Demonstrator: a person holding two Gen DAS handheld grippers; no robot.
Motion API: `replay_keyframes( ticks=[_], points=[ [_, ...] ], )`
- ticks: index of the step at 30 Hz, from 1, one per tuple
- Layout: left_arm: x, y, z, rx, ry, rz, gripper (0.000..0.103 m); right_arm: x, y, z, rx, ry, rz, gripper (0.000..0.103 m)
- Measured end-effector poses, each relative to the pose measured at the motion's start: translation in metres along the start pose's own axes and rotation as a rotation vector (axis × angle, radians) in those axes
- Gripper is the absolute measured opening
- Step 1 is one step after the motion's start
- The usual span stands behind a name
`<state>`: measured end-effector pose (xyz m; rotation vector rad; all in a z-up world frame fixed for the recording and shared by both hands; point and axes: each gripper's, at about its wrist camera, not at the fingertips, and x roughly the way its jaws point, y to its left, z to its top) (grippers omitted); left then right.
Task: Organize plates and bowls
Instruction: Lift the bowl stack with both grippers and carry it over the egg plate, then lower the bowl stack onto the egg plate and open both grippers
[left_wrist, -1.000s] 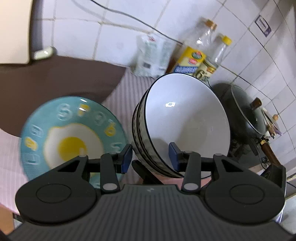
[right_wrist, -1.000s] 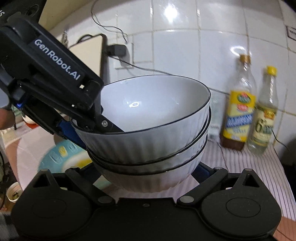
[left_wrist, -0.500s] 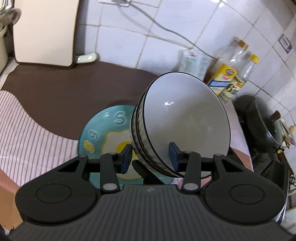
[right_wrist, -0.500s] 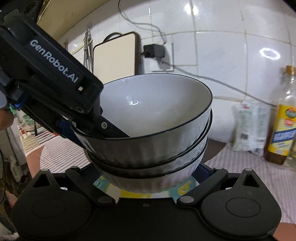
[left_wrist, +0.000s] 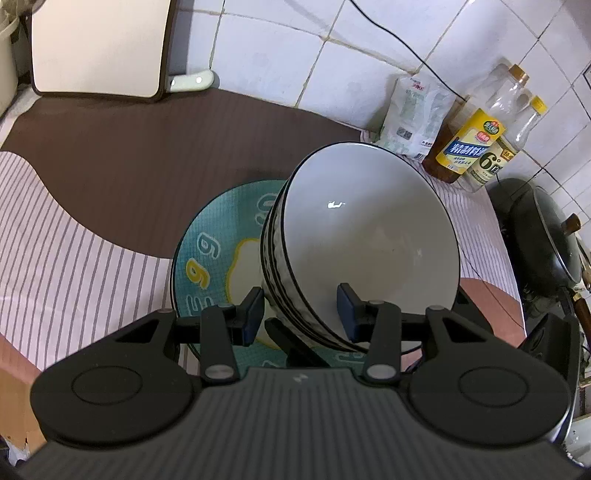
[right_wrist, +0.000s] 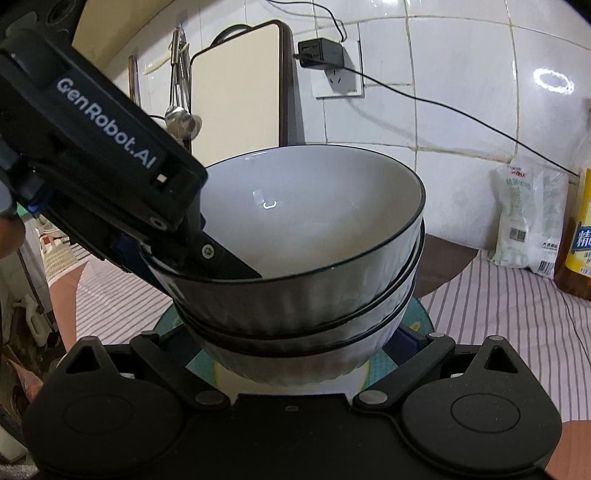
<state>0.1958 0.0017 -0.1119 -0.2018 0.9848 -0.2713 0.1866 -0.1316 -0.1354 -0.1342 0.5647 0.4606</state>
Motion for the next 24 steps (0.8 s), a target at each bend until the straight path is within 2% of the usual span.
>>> replay_keyframes(
  ticks=[15, 24],
  points=[
    [0.019, 0.007, 0.001, -0.015, 0.035, 0.007, 0.041, 0.014, 0.000, -0.009, -0.007, 0.035, -0.009, 0.101],
    [0.019, 0.002, -0.003, 0.031, 0.028, 0.025, 0.041, 0.017, 0.000, -0.010, -0.007, 0.046, -0.019, 0.101]
  ],
)
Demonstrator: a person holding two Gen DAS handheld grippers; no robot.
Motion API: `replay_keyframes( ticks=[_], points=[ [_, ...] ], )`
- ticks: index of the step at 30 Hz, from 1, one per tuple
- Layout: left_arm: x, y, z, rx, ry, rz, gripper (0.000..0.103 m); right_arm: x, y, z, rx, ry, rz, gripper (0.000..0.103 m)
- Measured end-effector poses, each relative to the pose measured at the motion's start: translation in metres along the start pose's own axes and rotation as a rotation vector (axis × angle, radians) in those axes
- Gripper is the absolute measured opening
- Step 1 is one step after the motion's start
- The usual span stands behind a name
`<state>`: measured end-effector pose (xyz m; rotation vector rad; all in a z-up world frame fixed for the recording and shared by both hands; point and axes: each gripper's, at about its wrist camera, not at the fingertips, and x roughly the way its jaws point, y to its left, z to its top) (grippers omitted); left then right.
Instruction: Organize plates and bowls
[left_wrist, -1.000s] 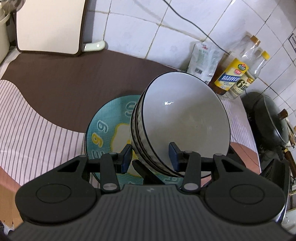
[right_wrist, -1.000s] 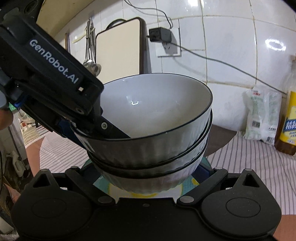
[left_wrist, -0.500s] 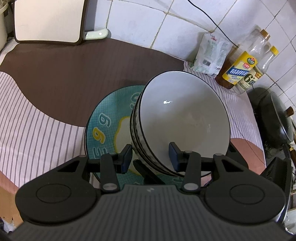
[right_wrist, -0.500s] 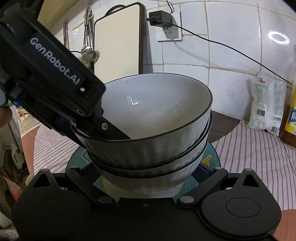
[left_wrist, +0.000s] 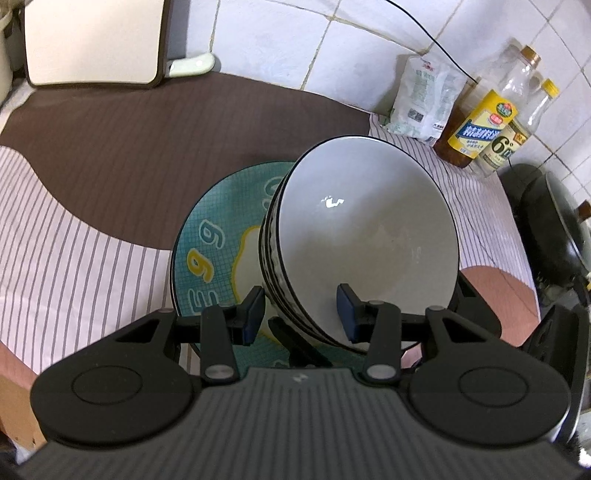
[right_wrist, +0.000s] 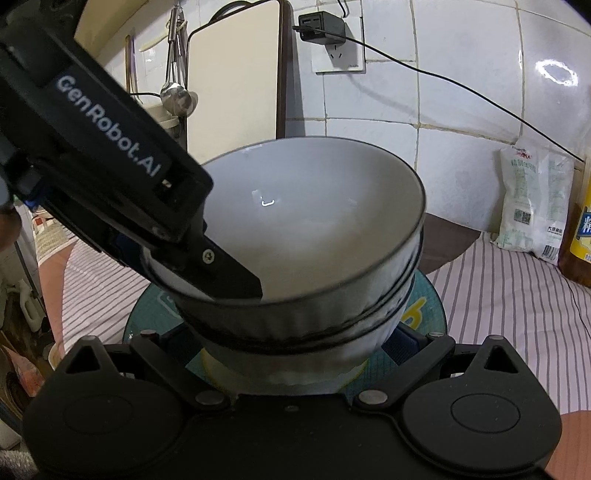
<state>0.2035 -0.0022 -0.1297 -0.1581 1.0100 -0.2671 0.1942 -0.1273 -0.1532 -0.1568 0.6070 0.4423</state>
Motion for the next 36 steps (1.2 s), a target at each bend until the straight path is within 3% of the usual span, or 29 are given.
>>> replay_keyframes(
  ticks=[6, 13, 28, 36],
  points=[
    [0.000, 0.000, 0.001, -0.036, 0.000, 0.008, 0.041, 0.000, 0.004, 0.007, -0.007, 0.050, -0.028, 0.101],
    [-0.019, -0.012, -0.004, -0.004, -0.071, 0.035, 0.053, -0.034, 0.006, 0.006, -0.002, 0.056, -0.072, 0.101],
    [-0.098, -0.035, -0.024, 0.034, -0.236, 0.038, 0.063, -0.133, -0.011, 0.028, 0.113, 0.035, -0.292, 0.101],
    [-0.141, -0.048, -0.044, 0.073, -0.303, 0.049, 0.069, -0.172, -0.011, 0.049, 0.200, 0.101, -0.373, 0.102]
  ],
)
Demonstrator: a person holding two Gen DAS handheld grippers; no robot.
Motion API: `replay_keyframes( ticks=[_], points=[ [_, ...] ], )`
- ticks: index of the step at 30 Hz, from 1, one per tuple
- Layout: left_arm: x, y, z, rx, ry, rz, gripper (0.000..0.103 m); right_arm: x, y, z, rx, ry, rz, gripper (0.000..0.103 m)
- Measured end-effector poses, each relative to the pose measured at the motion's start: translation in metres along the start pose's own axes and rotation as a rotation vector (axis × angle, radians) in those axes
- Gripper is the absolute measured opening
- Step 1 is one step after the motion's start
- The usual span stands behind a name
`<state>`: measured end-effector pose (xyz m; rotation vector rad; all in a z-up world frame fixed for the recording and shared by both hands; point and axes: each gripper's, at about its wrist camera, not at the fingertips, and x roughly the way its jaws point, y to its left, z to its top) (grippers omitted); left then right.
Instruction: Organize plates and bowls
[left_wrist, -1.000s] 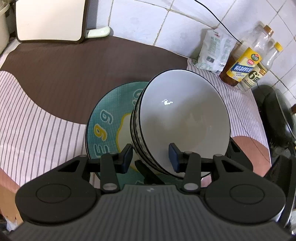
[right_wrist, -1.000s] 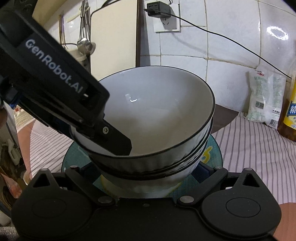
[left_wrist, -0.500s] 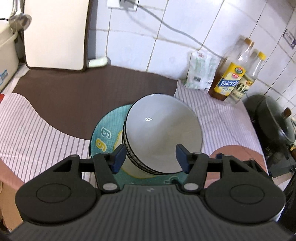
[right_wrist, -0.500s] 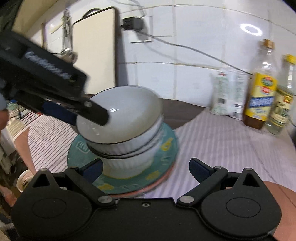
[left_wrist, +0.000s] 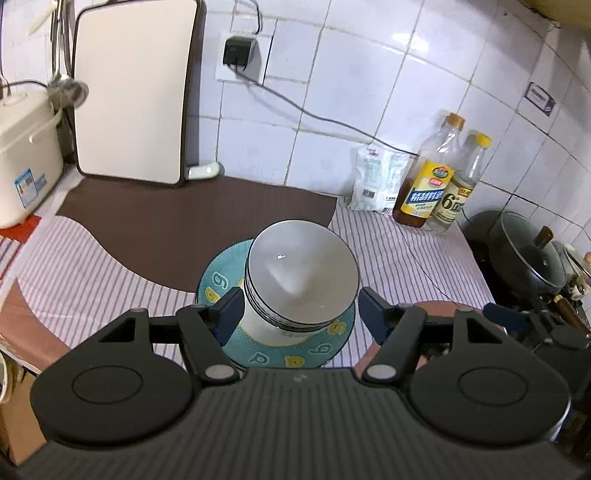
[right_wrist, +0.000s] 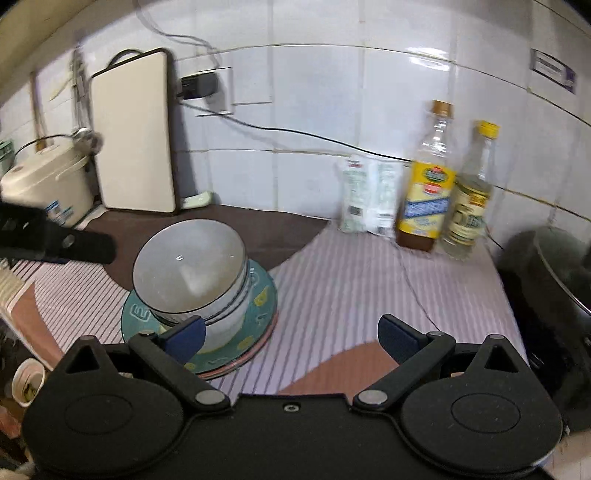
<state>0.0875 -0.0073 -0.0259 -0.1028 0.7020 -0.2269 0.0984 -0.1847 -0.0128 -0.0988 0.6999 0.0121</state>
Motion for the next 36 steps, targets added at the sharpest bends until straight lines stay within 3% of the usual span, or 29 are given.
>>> replay_keyframes(
  ticks=[6, 11, 24, 36],
  points=[
    [-0.028, -0.006, -0.008, 0.048, -0.030, 0.028, 0.079, -0.034, -0.002, 0.000, -0.035, -0.019, -0.033, 0.102],
    [-0.048, -0.010, -0.017, 0.062, -0.060, 0.046, 0.095, -0.055, -0.017, -0.005, 0.038, -0.024, -0.038, 0.102],
    [-0.070, -0.019, -0.035, 0.066, -0.133, 0.115, 0.098, -0.087, -0.018, -0.016, 0.017, -0.043, -0.112, 0.101],
    [-0.075, -0.024, -0.043, 0.094, -0.123, 0.156, 0.098, -0.097, -0.021, -0.024, 0.011, -0.042, -0.139, 0.101]
  ],
)
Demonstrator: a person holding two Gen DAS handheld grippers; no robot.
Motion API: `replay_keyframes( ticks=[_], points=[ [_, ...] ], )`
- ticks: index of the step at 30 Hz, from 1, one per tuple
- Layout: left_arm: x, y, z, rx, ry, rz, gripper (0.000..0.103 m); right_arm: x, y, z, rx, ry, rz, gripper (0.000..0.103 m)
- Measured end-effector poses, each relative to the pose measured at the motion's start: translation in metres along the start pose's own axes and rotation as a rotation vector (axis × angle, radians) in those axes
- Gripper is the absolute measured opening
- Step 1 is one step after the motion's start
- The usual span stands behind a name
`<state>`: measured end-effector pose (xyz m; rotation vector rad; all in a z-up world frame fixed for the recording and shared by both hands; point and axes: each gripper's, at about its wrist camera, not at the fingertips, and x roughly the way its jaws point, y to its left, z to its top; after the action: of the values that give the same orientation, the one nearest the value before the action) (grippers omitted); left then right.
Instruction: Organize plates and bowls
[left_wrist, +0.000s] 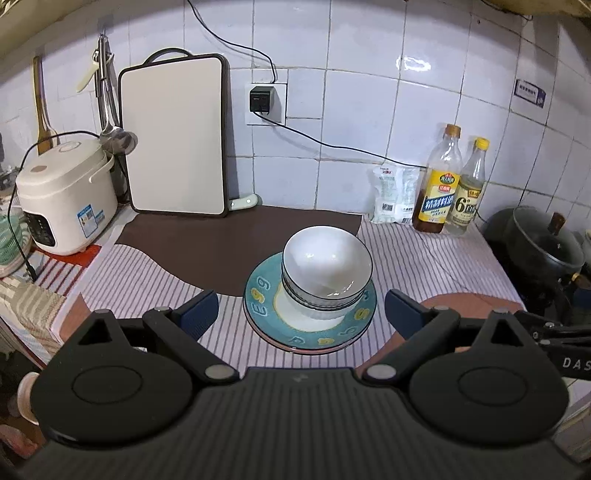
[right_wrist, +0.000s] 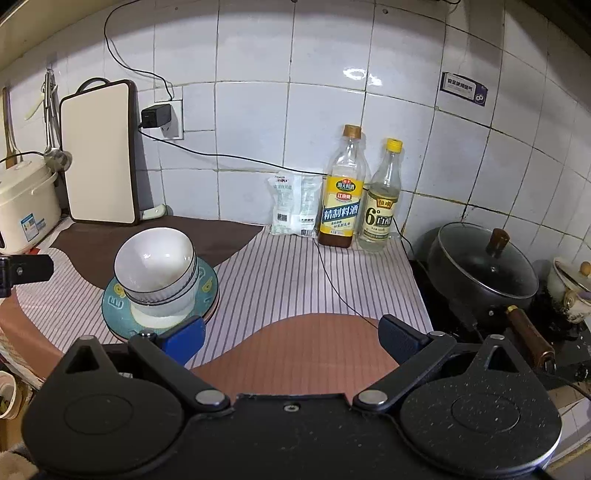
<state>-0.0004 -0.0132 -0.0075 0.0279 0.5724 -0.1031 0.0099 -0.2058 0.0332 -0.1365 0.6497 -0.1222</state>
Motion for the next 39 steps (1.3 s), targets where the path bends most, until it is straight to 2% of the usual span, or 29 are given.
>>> replay_keyframes(
  ticks=[20, 24, 28, 39],
  points=[
    [0.001, -0.003, -0.009, 0.035, 0.007, 0.007, 0.098, -0.014, 0.001, -0.012, -0.034, -0.085, -0.027, 0.101],
    [-0.002, -0.005, -0.014, 0.042, -0.031, 0.015, 0.098, -0.019, 0.005, -0.015, -0.060, -0.116, -0.033, 0.101],
    [-0.003, -0.007, -0.017, 0.037, -0.036, 0.018, 0.098, -0.023, 0.009, -0.018, -0.077, -0.138, -0.033, 0.101],
    [-0.004, -0.005, -0.022, 0.015, -0.038, 0.012, 0.098, -0.019, 0.005, -0.022, -0.038, -0.127, -0.045, 0.102]
  ],
)
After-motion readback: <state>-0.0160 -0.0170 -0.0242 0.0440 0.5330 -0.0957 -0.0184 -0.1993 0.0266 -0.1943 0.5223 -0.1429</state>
